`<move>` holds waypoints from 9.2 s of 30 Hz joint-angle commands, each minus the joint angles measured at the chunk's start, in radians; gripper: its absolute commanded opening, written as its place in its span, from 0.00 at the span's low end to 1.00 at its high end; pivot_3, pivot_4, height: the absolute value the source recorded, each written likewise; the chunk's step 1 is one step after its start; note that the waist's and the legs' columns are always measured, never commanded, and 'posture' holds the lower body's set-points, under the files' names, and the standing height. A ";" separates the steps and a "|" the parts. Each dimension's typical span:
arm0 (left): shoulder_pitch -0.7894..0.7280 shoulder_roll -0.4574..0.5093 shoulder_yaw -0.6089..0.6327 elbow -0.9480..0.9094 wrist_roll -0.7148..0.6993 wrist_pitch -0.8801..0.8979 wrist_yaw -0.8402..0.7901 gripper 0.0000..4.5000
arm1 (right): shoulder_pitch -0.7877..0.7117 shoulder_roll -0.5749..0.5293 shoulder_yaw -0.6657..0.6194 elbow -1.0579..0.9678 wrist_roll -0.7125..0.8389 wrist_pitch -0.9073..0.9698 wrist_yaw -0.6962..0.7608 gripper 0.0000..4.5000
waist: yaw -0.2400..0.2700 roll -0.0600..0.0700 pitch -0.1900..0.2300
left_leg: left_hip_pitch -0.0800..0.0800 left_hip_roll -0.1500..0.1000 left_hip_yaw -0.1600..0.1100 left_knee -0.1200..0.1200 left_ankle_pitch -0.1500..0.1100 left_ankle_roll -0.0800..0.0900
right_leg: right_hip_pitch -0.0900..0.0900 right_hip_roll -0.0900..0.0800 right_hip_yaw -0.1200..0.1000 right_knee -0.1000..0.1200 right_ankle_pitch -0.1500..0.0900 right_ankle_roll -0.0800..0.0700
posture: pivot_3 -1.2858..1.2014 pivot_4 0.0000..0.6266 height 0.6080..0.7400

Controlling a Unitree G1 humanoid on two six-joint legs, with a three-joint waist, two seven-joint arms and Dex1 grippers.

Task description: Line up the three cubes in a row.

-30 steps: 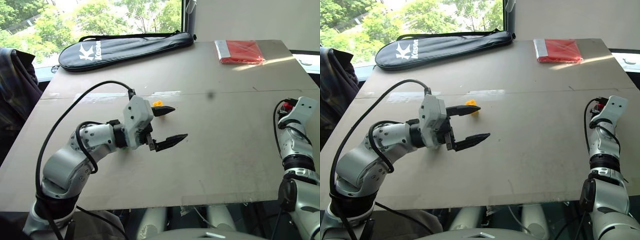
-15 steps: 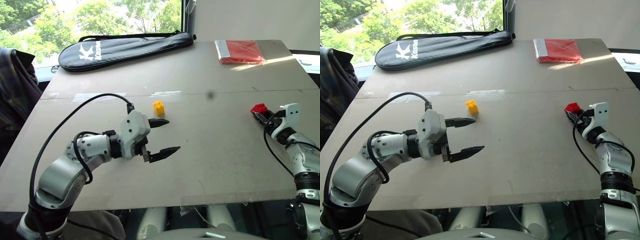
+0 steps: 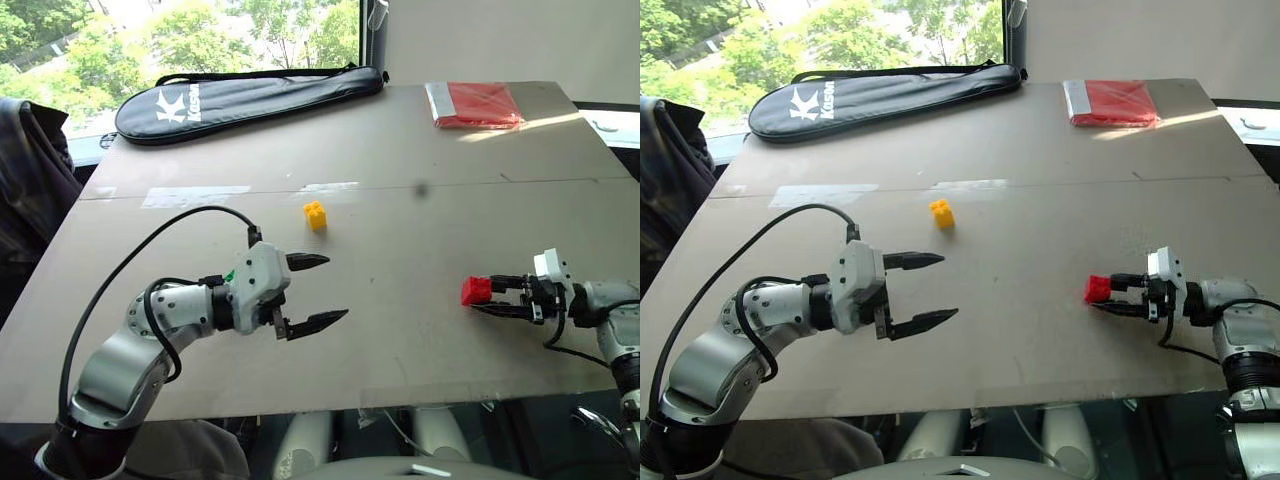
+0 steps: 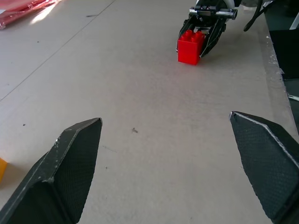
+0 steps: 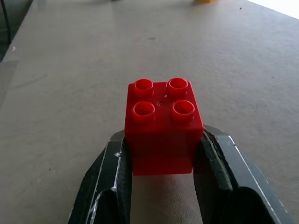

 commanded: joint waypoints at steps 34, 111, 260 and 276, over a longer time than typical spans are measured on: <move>0.047 -0.003 0.008 -0.088 -0.041 0.034 -0.005 1.00 | -0.361 -0.040 0.452 0.256 0.185 -0.247 0.053 0.51 | 0.005 -0.001 0.003 | -0.002 0.001 0.000 0.000 0.000 -0.001 | -0.001 -0.003 0.001 -0.002 0.001 -0.003 | 0.52 0.24 0.65; 0.378 -0.369 0.263 0.041 0.205 -0.352 0.383 1.00 | 0.143 -0.037 -0.183 -0.446 0.296 0.219 0.040 1.00 | 0.032 -0.001 0.004 | -0.005 0.001 0.000 0.000 0.000 0.000 | -0.003 -0.006 0.003 -0.002 0.001 -0.003 | 0.52 0.24 0.65; -0.322 -0.522 -0.001 0.718 0.416 -0.336 0.378 0.99 | 0.467 0.113 -0.429 -0.775 0.288 0.328 -0.315 1.00 | 0.042 -0.003 0.004 | -0.009 0.000 -0.003 0.012 0.000 0.000 | -0.003 0.000 -0.003 0.003 0.005 0.004 | 0.52 0.24 0.65; -0.433 -0.502 -0.015 1.006 0.440 -0.495 0.388 0.99 | 0.501 0.122 -0.446 -0.790 0.277 0.317 -0.319 1.00 | 0.029 -0.003 0.004 | -0.009 0.000 -0.003 0.012 0.000 0.000 | -0.004 0.000 -0.003 0.003 0.005 0.004 | 0.52 0.24 0.65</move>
